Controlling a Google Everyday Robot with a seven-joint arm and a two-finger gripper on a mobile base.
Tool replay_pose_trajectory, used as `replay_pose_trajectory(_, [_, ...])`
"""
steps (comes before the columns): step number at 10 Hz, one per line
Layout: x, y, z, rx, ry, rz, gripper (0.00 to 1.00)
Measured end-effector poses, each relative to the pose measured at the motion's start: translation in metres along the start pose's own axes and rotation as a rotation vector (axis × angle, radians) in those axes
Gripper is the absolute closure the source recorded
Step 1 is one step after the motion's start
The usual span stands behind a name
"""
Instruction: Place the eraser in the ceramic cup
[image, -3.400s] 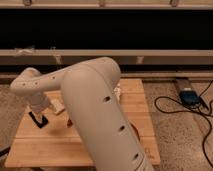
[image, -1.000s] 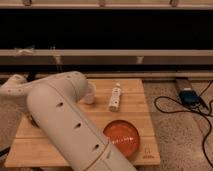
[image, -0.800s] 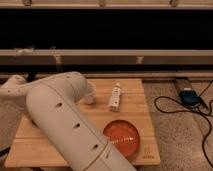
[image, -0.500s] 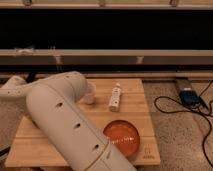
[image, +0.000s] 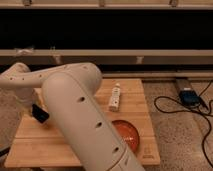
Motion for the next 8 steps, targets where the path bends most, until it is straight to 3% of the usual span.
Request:
replay_pose_trajectory(3, [0.016,-0.014,-0.031,-0.095,-0.050,-0.216,1.00])
replay_pose_trajectory(6, [0.019,-0.030,-0.046,-0.143,-0.110,-0.291,1.00])
replay_pose_trajectory(8, [0.022,-0.042,-0.057,-0.158,-0.160,-0.303,1.00])
